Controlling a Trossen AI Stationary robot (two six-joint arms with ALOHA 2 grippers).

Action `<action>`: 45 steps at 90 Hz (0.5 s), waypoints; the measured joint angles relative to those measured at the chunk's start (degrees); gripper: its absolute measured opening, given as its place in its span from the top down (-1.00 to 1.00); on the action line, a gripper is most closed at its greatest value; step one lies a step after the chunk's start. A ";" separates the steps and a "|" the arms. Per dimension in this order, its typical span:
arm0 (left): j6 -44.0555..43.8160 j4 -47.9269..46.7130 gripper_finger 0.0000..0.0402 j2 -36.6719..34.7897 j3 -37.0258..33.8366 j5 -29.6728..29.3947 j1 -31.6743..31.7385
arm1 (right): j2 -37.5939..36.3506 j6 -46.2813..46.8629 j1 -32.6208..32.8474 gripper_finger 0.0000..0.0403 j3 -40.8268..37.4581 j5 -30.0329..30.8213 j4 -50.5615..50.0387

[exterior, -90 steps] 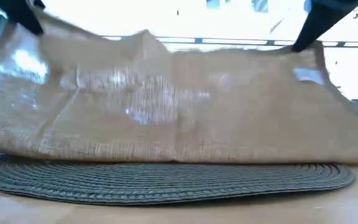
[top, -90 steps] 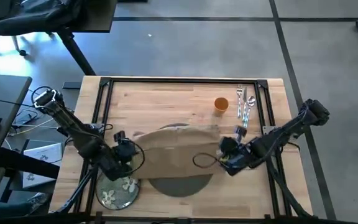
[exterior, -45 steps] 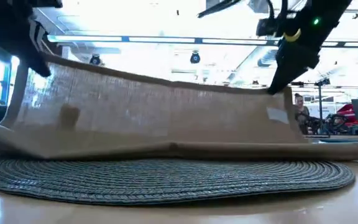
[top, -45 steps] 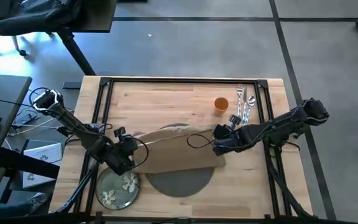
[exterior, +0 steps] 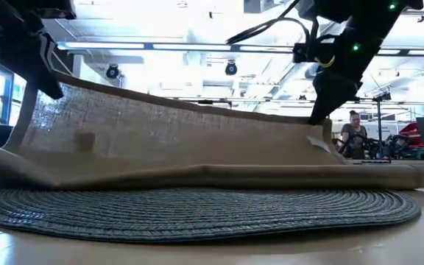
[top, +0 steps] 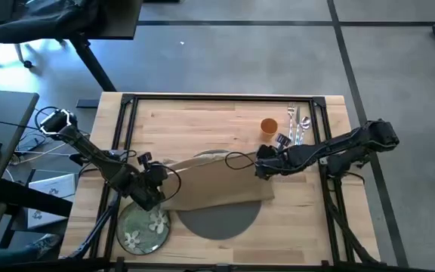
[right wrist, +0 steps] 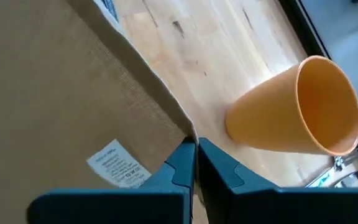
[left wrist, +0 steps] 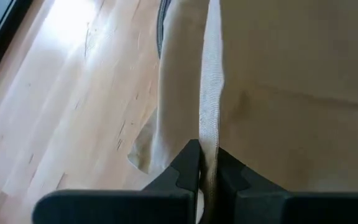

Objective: Set table place
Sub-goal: Fold the brown napkin

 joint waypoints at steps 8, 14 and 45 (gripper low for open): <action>0.22 -0.03 0.90 0.02 0.00 0.81 0.77 | 0.00 -2.07 -0.71 0.97 0.00 -1.86 0.64; 0.22 -0.08 0.81 0.02 0.00 1.50 1.24 | 0.00 -2.26 -1.22 0.88 0.00 -3.74 0.57; 1.53 -0.95 0.35 0.02 2.24 5.46 4.10 | -0.91 -4.21 -2.91 0.11 3.99 -5.82 -7.41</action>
